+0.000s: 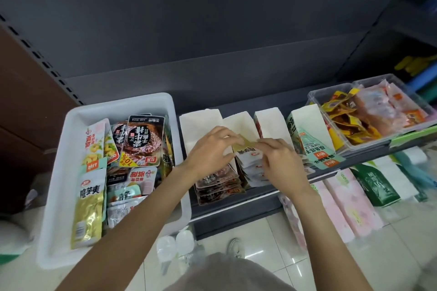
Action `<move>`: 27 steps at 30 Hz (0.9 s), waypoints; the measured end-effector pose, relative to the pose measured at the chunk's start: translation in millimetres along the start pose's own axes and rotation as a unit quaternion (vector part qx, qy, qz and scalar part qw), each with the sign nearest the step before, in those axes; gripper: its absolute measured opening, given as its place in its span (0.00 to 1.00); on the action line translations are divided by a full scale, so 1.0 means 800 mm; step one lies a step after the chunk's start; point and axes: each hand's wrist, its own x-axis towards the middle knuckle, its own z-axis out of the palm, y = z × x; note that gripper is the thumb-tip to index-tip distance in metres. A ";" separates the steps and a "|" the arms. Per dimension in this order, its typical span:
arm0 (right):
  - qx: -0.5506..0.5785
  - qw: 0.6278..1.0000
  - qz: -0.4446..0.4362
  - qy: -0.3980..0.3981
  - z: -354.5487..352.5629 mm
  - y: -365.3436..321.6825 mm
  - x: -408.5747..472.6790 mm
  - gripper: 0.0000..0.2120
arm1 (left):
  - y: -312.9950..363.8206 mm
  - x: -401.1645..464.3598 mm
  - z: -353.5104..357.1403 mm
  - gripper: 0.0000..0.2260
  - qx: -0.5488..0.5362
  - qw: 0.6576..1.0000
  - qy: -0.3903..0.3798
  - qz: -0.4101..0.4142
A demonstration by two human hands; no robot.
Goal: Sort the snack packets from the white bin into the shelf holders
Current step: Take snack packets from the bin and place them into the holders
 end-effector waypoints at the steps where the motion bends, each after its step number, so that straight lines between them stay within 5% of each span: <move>1: 0.022 0.999 0.012 0.019 -0.008 -0.005 0.001 0.20 | 0.000 -0.011 -0.009 0.14 -0.031 0.999 0.012 -0.022; 5: 0.152 0.985 0.038 0.069 -0.033 -0.042 0.008 0.14 | 0.001 -0.074 -0.056 0.09 -0.146 0.959 0.193 -0.149; 8: 0.243 0.968 0.045 0.038 -0.024 -0.095 0.022 0.11 | -0.017 -0.132 -0.080 0.08 -0.106 0.918 0.290 -0.248; 12: 0.258 0.960 -0.020 -0.104 0.020 -0.179 0.042 0.10 | -0.073 -0.217 -0.082 0.17 0.058 0.896 0.244 -0.368; 18: 0.281 0.927 -0.126 -0.215 0.095 -0.290 0.064 0.14 | -0.103 -0.293 -0.066 0.23 0.056 0.856 0.164 -0.486; 23: 0.121 0.927 -0.254 -0.247 0.132 -0.343 0.085 0.22 | -0.105 -0.302 -0.056 0.25 0.045 0.864 0.126 -0.485; 27: 0.047 0.935 -0.231 -0.266 0.154 -0.357 0.087 0.28 | -0.108 -0.303 -0.060 0.25 0.021 0.871 0.137 -0.472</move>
